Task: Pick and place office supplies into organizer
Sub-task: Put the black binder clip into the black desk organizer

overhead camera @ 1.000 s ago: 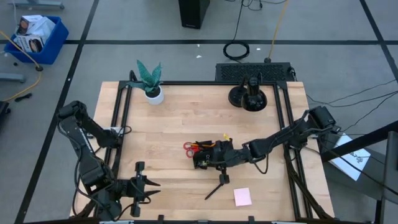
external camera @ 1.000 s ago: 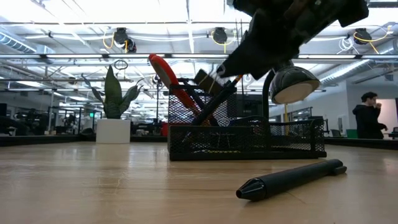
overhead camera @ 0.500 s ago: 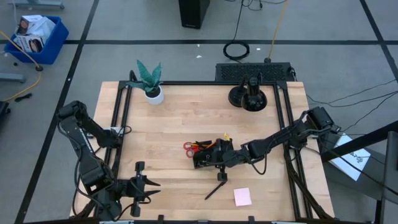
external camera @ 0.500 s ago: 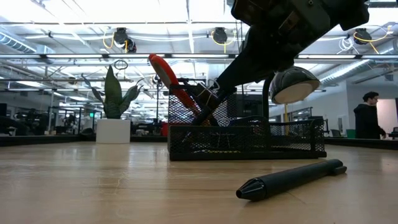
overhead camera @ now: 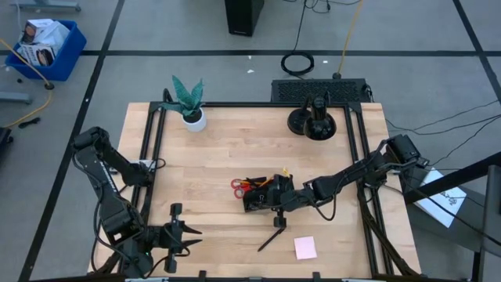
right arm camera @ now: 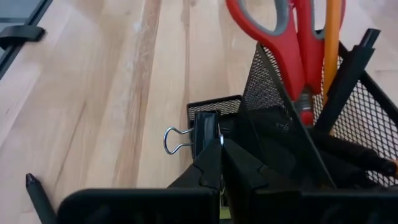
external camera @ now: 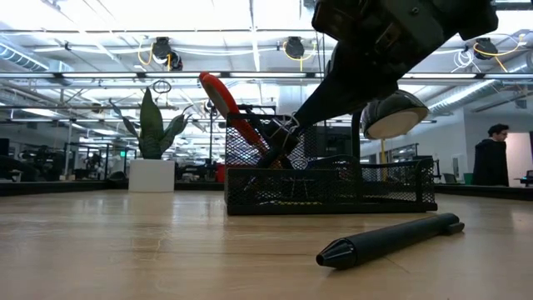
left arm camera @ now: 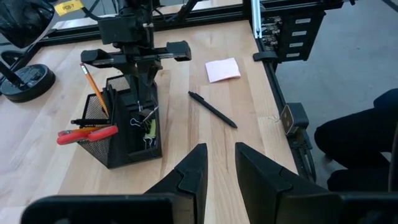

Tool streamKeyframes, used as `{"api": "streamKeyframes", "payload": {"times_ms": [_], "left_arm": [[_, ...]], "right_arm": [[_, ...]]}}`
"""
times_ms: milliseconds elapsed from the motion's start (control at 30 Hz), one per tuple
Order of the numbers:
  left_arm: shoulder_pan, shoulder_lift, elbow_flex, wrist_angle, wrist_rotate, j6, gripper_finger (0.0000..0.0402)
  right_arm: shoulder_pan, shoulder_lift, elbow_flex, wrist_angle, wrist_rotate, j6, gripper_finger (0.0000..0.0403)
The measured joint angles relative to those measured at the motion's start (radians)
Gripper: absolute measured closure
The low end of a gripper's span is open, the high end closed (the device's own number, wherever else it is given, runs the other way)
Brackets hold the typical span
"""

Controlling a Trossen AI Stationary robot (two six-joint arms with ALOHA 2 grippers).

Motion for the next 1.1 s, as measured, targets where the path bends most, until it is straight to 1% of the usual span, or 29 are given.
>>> {"api": "streamKeyframes", "payload": {"times_ms": [400,1100], "left_arm": [[0.000,0.000,0.000,0.000,-0.002,0.000,0.0314],[0.000,0.000,0.000,0.000,-0.002,0.000,0.0314]], "right_arm": [[-0.001,0.000,0.000,-0.020,0.050,0.015,0.0403],[0.005,0.000,0.000,-0.054,0.055,0.068,0.0403]]}}
